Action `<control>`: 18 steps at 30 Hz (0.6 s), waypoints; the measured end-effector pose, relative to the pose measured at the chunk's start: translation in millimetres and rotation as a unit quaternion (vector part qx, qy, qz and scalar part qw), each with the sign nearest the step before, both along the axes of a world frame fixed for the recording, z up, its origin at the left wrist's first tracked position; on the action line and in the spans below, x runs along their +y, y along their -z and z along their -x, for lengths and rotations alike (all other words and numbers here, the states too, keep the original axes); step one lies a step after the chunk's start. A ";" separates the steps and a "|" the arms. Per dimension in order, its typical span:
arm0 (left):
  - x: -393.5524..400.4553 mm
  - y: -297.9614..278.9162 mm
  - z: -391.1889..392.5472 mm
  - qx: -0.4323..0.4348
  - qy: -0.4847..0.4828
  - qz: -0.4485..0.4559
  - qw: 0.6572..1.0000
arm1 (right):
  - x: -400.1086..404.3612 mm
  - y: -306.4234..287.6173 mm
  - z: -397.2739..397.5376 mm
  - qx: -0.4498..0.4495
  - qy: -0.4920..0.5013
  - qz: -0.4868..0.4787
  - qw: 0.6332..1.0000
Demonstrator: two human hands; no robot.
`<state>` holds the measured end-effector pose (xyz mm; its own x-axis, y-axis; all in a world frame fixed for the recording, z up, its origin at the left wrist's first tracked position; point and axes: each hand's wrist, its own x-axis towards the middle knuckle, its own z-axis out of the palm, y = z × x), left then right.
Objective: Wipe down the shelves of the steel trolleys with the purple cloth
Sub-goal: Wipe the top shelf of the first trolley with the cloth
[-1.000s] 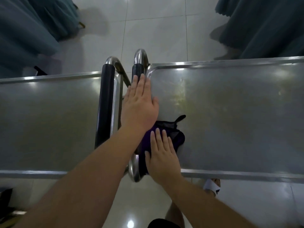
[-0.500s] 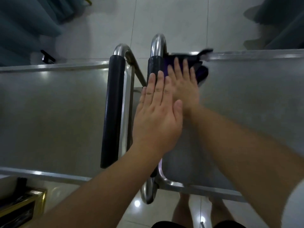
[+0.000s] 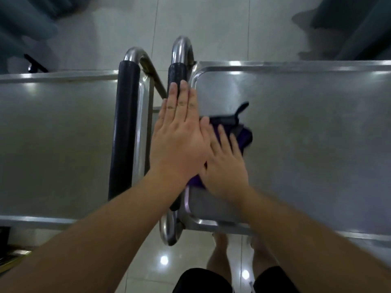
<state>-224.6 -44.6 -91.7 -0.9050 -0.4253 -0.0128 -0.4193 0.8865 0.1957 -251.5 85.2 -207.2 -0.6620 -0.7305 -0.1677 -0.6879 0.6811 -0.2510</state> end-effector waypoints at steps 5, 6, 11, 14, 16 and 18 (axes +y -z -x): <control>-1.0 -1.6 1.1 0.005 0.004 -0.011 1.000 | 89.6 10.8 -87.7 -0.024 -0.049 -0.024 0.998; -1.2 -1.4 1.1 0.004 0.004 -0.008 1.000 | 97.1 12.7 -86.4 -0.026 -0.064 -0.025 0.997; 0.0 0.8 -0.6 0.013 0.004 0.009 1.000 | 66.7 15.1 4.4 0.017 -0.025 -0.027 0.999; 0.7 0.5 -0.7 0.012 0.006 0.022 1.000 | 28.0 12.4 85.5 0.046 0.031 -0.018 0.998; 0.4 0.1 -0.6 0.005 0.004 0.026 1.000 | 3.1 9.7 136.1 0.046 0.053 -0.018 0.997; -0.2 0.4 -0.4 -0.006 0.003 0.026 1.000 | -14.5 6.8 176.7 0.039 0.066 -0.023 0.997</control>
<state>-224.2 -44.8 -92.0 -0.9072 -0.4207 -0.0012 -0.4164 0.8975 0.1450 -428.1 70.7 -214.1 -0.7647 -0.6285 -0.1423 -0.6073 0.7767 -0.1670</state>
